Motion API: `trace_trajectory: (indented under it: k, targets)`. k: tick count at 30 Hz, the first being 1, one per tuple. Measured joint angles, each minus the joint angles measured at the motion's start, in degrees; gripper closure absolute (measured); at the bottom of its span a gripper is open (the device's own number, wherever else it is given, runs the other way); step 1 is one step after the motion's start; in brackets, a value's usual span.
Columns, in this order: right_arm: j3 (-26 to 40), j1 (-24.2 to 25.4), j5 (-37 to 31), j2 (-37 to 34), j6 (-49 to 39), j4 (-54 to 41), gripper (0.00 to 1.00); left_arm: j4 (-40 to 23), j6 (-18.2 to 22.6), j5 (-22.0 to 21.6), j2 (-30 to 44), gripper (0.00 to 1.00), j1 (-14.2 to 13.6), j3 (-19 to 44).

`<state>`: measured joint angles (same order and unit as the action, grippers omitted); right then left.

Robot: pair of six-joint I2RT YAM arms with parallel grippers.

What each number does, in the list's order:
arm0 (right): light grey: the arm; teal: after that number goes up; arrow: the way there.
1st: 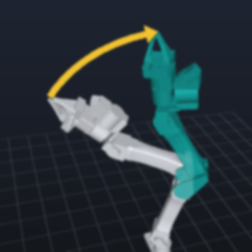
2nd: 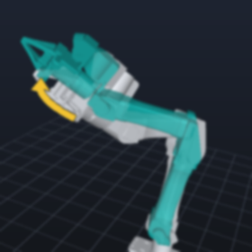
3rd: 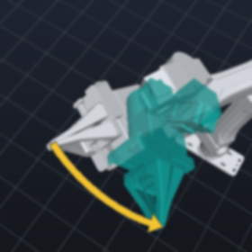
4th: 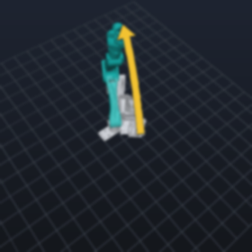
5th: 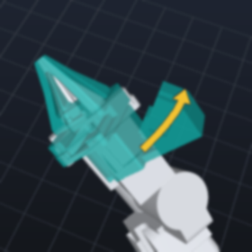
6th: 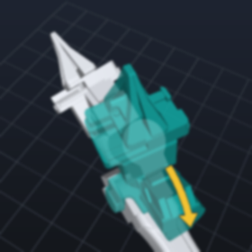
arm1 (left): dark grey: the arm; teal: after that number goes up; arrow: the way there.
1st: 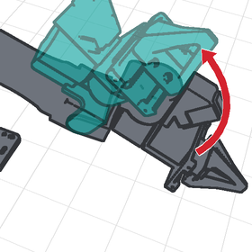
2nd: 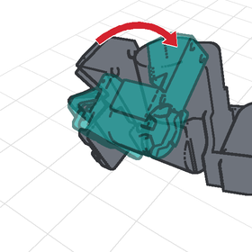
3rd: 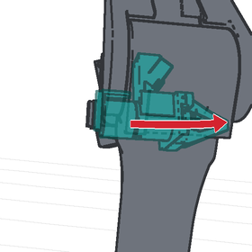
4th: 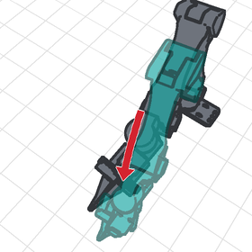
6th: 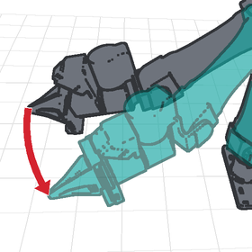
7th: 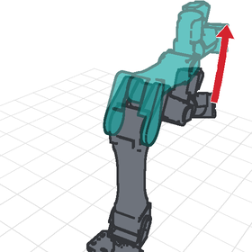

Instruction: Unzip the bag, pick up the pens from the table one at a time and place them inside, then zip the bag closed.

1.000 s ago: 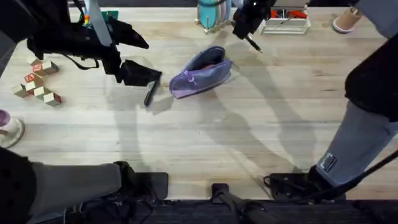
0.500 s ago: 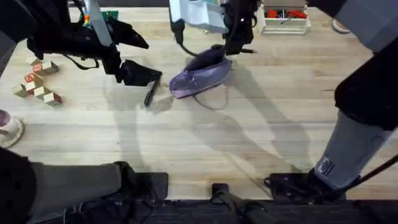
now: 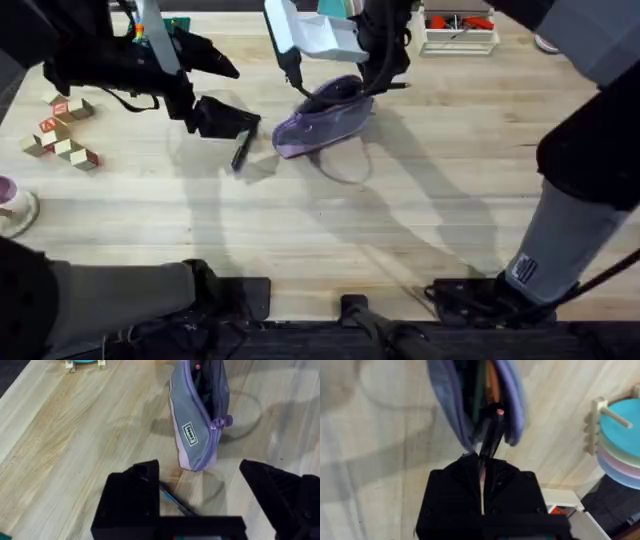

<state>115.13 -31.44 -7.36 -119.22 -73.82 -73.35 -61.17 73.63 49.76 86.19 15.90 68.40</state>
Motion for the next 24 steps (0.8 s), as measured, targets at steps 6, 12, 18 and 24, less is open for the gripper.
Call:
trace_trajectory:
  k: [6, 12, 18, 24]
  targets:
    - [0.00, 0.00, 0.83, 0.00, -2.32, -1.00, 0.970, 0.02, 0.00, -0.02, 0.00, 0.007, 0.00, 0.00]
    - [0.00, 0.00, 2.49, 0.01, -7.20, 1.63, 0.970, 0.00, 0.00, 0.00, 0.00, 0.007, 0.00, 0.00]
    - [0.00, -0.06, 3.65, -0.01, -10.99, 4.73, 0.970, -0.41, 0.00, 0.00, 0.00, 0.007, 0.00, 0.00]
    - [-0.43, -1.15, 5.43, -0.28, -13.45, 4.68, 0.970, -0.57, 0.00, -0.01, 0.00, 0.007, 0.00, 0.00]
